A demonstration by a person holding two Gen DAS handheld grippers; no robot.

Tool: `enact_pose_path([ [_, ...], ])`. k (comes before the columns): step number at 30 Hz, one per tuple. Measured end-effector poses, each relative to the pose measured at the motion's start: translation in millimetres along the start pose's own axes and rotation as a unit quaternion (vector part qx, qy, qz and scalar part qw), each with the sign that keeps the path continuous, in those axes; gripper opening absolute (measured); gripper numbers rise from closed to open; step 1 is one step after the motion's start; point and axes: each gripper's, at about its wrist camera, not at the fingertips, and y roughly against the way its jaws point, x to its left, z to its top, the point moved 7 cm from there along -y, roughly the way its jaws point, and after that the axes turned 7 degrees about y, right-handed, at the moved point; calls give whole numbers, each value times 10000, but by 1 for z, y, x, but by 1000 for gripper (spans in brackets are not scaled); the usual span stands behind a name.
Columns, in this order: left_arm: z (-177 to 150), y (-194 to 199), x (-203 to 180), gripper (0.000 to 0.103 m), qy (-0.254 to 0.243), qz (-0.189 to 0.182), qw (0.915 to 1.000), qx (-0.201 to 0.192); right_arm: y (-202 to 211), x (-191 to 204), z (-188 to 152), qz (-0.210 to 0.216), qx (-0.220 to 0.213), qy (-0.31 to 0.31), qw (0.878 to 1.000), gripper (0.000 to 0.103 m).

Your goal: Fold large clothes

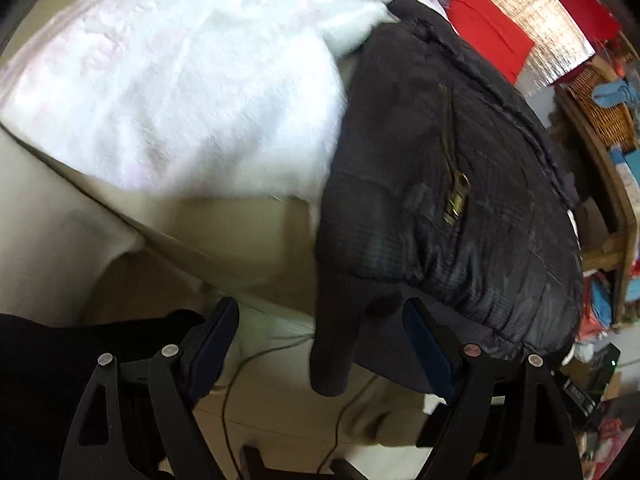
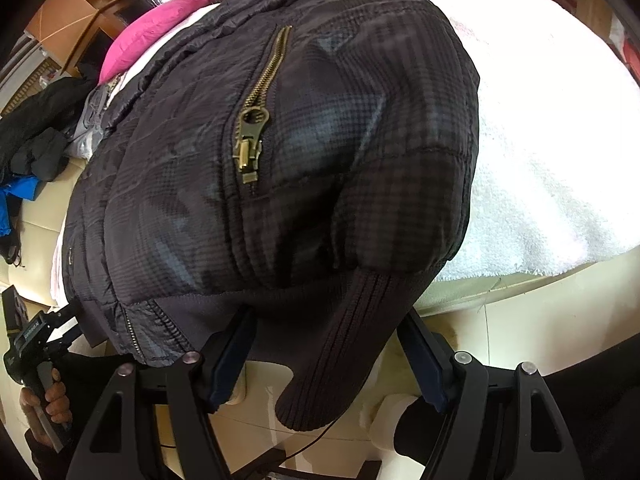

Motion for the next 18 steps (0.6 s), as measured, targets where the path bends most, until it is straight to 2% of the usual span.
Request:
enact_pose_path([
  [4,-10,-5,-13,83,-330,-80,9994,82,0,0,-2,46,16,-2,10000,70],
  [6,-12,-7,-17,73,-447,-100,9989,70,1,-1,-4,58,26,8,10000,67],
  [7,-14,-9,-18,64,-464,-102,9988,123,3,-5,-6,67,22,13,10000,67],
  [8,-15,-12,-19,64,-461,-93,9987,179,5,-4,-7,67,21,18,10000,67],
  [12,-20,-21,-14,65,-303,-85,9985,442,5,-4,-8,62,72,-36,9999,67],
  [15,-22,-25,-11,74,-193,-77,9984,525,4,-6,-8,112,132,-165,9997,68],
  [18,-26,-27,-12,73,-218,-172,9980,561,2,-8,-7,149,164,-244,9995,69],
])
